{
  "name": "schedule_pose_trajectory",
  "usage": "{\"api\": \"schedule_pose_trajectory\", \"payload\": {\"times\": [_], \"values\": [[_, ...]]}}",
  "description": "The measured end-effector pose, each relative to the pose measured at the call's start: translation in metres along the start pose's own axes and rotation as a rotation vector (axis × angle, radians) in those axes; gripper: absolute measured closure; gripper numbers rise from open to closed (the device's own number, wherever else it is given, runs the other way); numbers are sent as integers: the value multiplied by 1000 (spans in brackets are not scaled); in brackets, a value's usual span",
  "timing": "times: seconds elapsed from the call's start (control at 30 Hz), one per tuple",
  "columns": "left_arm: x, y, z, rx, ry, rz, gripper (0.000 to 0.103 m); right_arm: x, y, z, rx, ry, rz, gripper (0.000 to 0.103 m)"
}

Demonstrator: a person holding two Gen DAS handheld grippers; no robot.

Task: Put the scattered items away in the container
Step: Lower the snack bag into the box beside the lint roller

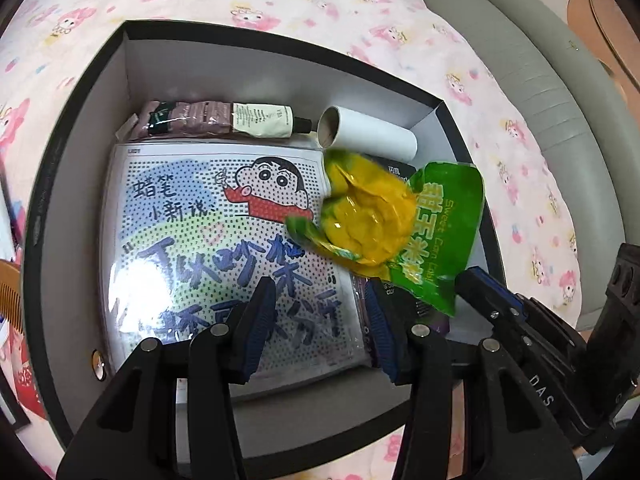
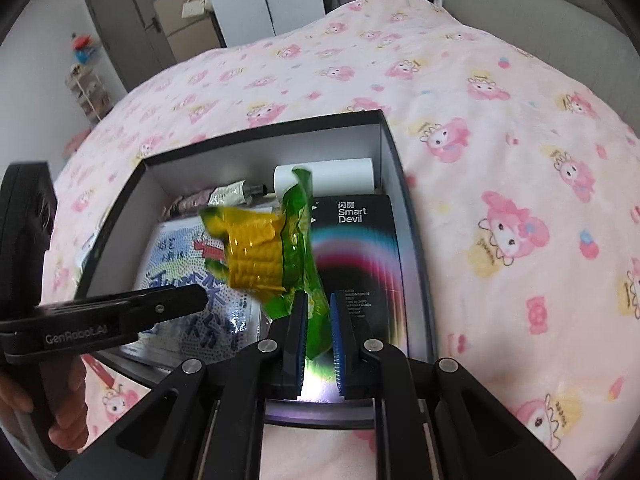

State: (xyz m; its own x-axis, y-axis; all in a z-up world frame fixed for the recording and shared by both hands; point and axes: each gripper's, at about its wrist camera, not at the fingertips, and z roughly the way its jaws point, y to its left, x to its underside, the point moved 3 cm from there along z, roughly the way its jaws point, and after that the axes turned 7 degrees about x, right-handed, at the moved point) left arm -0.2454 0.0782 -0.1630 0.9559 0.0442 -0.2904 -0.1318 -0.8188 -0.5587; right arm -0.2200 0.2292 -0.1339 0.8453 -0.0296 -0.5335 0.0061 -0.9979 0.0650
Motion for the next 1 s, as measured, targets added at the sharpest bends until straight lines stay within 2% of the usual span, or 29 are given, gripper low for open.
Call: {"api": "schedule_pose_trajectory", "payload": {"times": [0.3,0.43,0.53,0.8,1.0], "values": [[-17,-12,32,-58,85,82,58,-9,3,24,24,45,-45,93],[-30,-14,33,-48,75,68,58,-16,4,38,47,55,-70,93],[-34,-13,25,-10,58,47,58,-20,1,34,37,39,-43,93],[-23,-5,0,-27,51,59,58,-6,-12,8,-26,30,33,93],[-23,-17,-1,21,59,99,58,-6,-23,-14,-33,-11,68,93]]}}
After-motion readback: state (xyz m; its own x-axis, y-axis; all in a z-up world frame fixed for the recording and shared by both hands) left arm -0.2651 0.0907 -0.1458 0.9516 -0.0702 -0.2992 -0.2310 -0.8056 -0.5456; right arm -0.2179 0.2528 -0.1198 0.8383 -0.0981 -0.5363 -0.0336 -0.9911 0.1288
